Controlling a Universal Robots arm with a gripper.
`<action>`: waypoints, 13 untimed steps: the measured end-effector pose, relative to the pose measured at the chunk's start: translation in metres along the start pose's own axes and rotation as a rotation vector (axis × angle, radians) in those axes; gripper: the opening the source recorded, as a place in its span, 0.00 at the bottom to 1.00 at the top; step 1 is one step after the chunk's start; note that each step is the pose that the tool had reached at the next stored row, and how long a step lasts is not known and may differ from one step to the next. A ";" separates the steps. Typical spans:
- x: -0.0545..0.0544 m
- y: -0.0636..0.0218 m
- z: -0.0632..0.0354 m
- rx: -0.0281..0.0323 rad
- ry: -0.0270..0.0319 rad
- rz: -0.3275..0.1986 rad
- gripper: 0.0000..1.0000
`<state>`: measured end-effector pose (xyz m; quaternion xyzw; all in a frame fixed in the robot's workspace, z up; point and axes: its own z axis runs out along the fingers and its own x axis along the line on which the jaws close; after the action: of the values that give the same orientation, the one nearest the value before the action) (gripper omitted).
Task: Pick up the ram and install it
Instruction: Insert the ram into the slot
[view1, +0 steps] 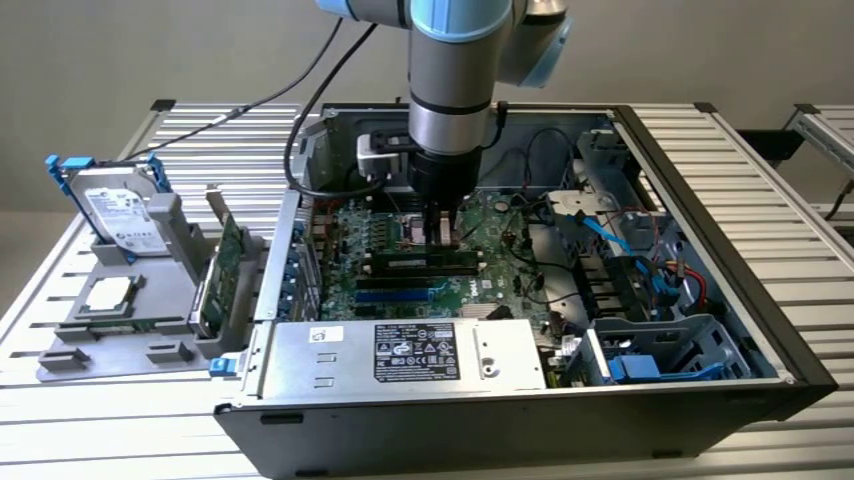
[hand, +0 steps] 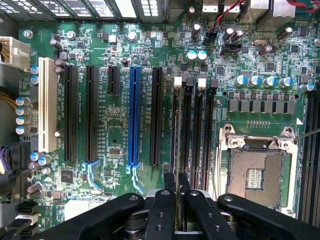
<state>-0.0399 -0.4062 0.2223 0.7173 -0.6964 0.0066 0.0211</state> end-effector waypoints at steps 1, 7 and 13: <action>0.000 0.0000 0.0001 0.0000 0.0001 0.000 0.14; 0.000 0.0006 0.0011 0.0000 0.0008 0.000 0.14; 0.000 0.0007 0.0019 -0.0002 0.0022 0.000 0.16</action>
<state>-0.0407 -0.4058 0.2204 0.7172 -0.6965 0.0073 0.0220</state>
